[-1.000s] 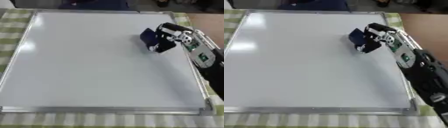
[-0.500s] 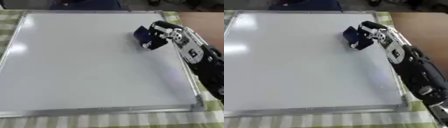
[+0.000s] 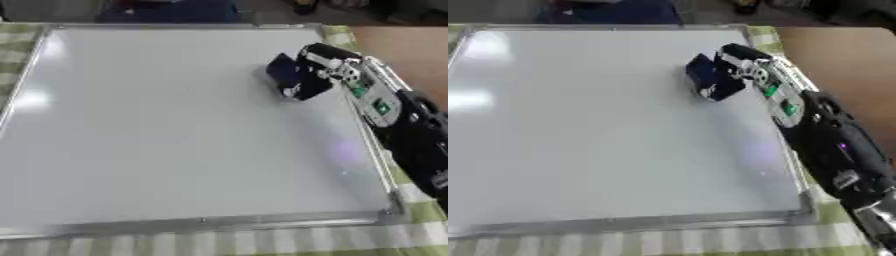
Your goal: Wipe the whiteboard clean with a brush.
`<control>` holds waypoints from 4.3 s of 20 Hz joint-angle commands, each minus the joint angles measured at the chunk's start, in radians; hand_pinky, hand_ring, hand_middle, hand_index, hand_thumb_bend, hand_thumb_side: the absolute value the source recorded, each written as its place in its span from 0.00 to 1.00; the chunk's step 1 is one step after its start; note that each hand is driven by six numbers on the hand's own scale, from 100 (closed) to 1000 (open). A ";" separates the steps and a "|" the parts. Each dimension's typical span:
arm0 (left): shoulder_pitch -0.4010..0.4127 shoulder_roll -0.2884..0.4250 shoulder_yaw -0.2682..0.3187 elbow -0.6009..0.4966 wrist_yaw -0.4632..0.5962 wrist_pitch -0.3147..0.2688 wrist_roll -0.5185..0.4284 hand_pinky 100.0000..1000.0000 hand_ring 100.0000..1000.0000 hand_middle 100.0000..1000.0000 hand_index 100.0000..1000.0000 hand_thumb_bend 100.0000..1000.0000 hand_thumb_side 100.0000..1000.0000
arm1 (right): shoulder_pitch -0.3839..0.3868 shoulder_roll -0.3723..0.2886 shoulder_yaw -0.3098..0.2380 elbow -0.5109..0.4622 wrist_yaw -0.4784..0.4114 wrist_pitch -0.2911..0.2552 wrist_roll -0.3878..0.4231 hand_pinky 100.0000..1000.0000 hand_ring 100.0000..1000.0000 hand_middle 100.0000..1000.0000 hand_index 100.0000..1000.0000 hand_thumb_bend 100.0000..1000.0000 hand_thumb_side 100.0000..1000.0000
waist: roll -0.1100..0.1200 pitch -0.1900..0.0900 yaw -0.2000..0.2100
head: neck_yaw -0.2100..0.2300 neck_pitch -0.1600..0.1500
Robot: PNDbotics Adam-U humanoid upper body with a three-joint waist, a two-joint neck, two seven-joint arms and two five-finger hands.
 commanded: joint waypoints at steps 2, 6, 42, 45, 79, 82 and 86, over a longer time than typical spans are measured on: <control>-0.010 0.015 -0.001 -0.019 -0.001 -0.002 -0.006 0.57 0.78 0.76 0.57 0.13 1.00 | -0.003 -0.025 -0.007 0.028 0.016 -0.013 0.018 0.55 0.60 0.33 0.00 0.12 0.25 | 0.003 -0.011 -0.001 | 0.004 -0.010; -0.011 0.015 -0.001 -0.019 -0.001 -0.002 -0.008 0.57 0.78 0.76 0.57 0.13 1.00 | -0.006 -0.021 -0.005 0.033 0.000 -0.045 0.065 0.58 0.63 0.36 0.07 0.16 0.33 | 0.004 -0.010 0.001 | 0.006 -0.010; -0.009 0.015 -0.003 -0.019 0.004 0.004 -0.018 0.57 0.78 0.77 0.57 0.12 1.00 | -0.015 -0.012 0.031 0.029 0.144 -0.186 0.051 0.65 0.72 0.57 0.21 0.08 0.40 | -0.003 -0.016 0.004 | 0.020 -0.014; -0.009 0.015 -0.003 -0.019 0.005 0.005 -0.019 0.58 0.78 0.77 0.57 0.13 1.00 | -0.014 -0.013 0.033 0.023 0.141 -0.186 0.049 0.65 0.72 0.62 0.21 0.08 0.42 | -0.003 -0.018 0.003 | 0.020 -0.015; -0.011 0.019 -0.006 -0.019 0.010 0.006 -0.035 0.58 0.78 0.77 0.58 0.13 1.00 | -0.018 -0.037 0.032 -0.017 0.181 -0.177 0.001 0.70 0.78 0.67 0.17 0.18 0.45 | -0.007 -0.030 -0.006 | 0.036 -0.011; -0.011 0.018 -0.006 -0.019 0.010 0.007 -0.037 0.58 0.78 0.77 0.58 0.13 1.00 | -0.017 -0.035 0.035 -0.013 0.188 -0.177 0.004 0.70 0.78 0.66 0.16 0.18 0.44 | -0.008 -0.031 -0.004 | 0.035 -0.013; -0.011 0.018 -0.007 -0.019 0.010 0.008 -0.040 0.58 0.78 0.77 0.58 0.13 1.00 | -0.018 -0.034 0.037 -0.009 0.193 -0.179 0.004 0.69 0.77 0.66 0.16 0.18 0.44 | -0.009 -0.029 -0.004 | 0.034 -0.015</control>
